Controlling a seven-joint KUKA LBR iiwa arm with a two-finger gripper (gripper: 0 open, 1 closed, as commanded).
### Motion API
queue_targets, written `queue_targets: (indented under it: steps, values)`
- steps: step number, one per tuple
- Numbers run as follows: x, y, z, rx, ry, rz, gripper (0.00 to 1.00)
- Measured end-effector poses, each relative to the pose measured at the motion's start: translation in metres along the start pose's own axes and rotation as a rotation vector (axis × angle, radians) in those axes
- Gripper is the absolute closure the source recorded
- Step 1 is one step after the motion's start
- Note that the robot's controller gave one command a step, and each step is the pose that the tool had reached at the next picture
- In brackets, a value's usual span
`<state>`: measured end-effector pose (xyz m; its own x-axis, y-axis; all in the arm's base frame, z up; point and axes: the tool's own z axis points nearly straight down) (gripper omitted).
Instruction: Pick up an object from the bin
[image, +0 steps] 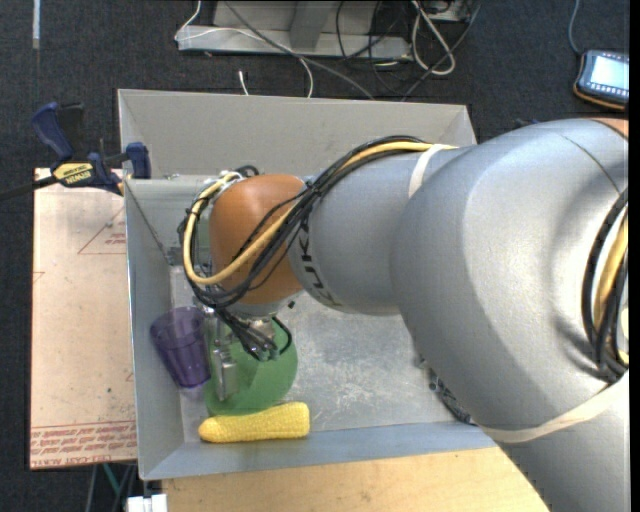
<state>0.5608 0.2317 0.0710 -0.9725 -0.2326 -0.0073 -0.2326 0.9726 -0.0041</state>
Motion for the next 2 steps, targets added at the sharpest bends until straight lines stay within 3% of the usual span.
queue_targets:
  steps: [1,2]
  values:
    - [0.0154,-0.0171,-0.0004,-0.001,-0.017,-0.261,0.00]
    - [0.0157,-0.0224,-0.0023,0.002,-0.030,-0.311,1.00]
